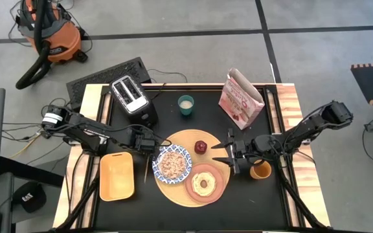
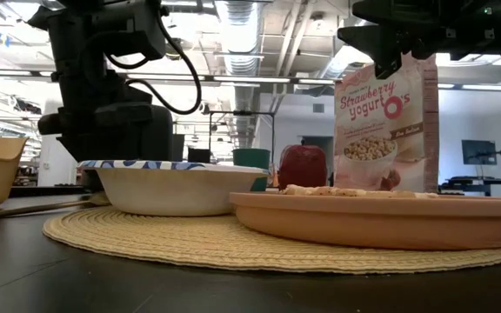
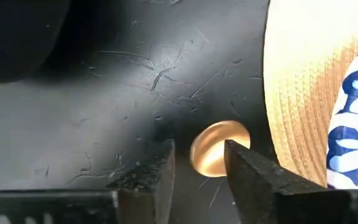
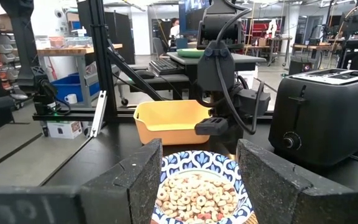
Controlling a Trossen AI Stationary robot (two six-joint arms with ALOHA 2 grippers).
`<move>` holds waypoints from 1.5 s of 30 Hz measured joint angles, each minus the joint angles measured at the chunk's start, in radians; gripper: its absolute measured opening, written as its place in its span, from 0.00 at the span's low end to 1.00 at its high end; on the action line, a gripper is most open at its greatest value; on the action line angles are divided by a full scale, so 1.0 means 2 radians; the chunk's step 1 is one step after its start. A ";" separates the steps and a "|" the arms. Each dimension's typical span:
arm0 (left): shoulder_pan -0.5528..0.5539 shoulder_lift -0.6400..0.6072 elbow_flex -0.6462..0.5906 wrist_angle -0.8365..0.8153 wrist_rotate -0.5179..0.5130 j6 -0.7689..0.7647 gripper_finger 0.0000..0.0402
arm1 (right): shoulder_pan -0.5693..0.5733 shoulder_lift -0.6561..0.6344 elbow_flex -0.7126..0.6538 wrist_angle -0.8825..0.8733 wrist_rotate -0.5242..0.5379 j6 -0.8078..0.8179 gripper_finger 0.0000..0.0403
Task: Arrange a breakfast setting
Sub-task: Return to Home Position
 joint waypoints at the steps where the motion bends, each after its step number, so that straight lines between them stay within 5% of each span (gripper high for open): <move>1: 0.000 0.000 0.000 0.000 0.001 0.008 0.32 | 0.000 0.000 0.000 0.000 0.000 0.000 0.58; 13: -0.024 -0.083 0.001 -0.016 -0.020 0.067 0.34 | 0.000 0.000 0.000 -0.007 0.000 -0.001 0.58; 23: -0.113 -0.160 0.001 0.157 -0.102 0.313 0.22 | -0.005 -0.014 0.000 -0.027 0.018 0.015 0.48; 28: -0.132 -0.178 -0.021 0.227 -0.104 0.415 0.15 | -0.021 -0.084 0.020 -0.185 0.019 0.041 0.31; 35: -0.132 -0.249 -0.120 0.342 -0.069 0.436 0.06 | -0.033 -0.227 0.031 -0.408 0.016 0.073 0.12; 45: -0.124 -0.410 -0.265 0.479 -0.064 0.493 0.01 | -0.033 -0.333 0.026 -0.527 0.012 0.074 0.07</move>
